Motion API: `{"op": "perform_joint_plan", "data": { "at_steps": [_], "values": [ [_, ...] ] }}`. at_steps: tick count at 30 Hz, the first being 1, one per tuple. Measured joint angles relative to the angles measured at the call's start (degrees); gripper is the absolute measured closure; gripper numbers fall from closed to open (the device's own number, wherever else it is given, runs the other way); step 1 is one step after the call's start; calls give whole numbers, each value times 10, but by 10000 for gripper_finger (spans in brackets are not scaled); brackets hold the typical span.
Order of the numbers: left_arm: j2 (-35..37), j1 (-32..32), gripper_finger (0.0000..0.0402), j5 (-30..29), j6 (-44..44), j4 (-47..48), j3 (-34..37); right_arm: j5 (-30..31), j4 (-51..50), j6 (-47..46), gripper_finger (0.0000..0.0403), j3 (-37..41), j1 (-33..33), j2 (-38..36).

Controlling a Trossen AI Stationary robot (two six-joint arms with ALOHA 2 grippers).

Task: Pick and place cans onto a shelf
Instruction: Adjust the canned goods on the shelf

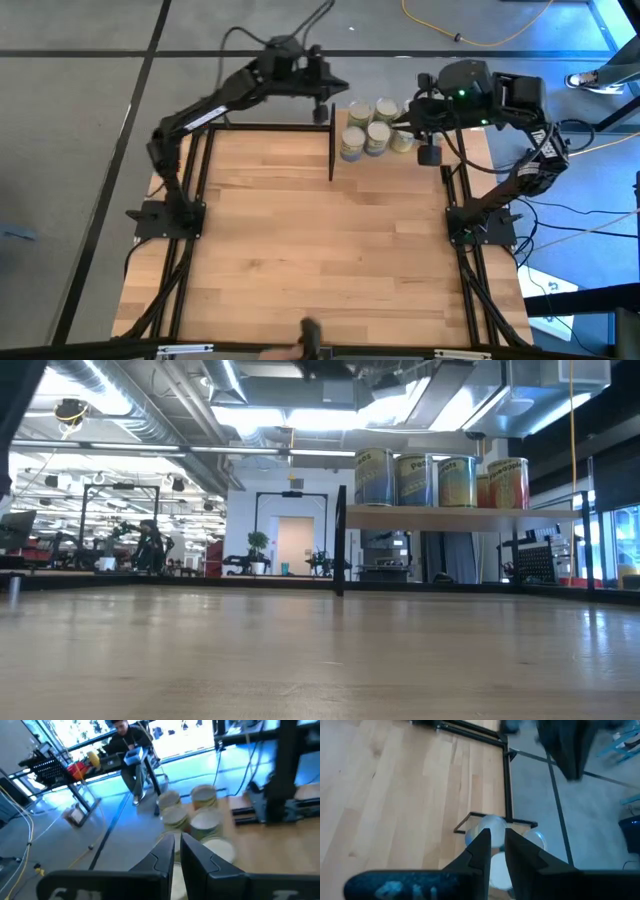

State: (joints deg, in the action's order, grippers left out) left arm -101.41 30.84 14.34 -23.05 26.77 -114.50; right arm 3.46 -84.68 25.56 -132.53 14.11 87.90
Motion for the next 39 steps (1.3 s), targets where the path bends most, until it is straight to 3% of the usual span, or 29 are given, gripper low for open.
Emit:
{"op": "perform_joint_plan", "data": {
  "at_steps": [7,13,23,30,36,39],
  "values": [
    [-101,28,376,15,-74,-40,1,0,-32,0,345,0,0,-5],
    [-146,30,376,16,-121,-35,1,0,-31,0,345,0,8,0],
    [-145,30,376,13,-142,-3,0,29,-24,-30,345,0,79,27],
    [-132,25,376,-15,-135,54,1,30,16,-25,345,0,173,90],
    [-99,25,376,-47,-134,135,0,-85,21,2,345,0,258,161],
    [-76,25,376,-53,-125,170,0,-92,21,3,345,0,281,197]
  ]
}}
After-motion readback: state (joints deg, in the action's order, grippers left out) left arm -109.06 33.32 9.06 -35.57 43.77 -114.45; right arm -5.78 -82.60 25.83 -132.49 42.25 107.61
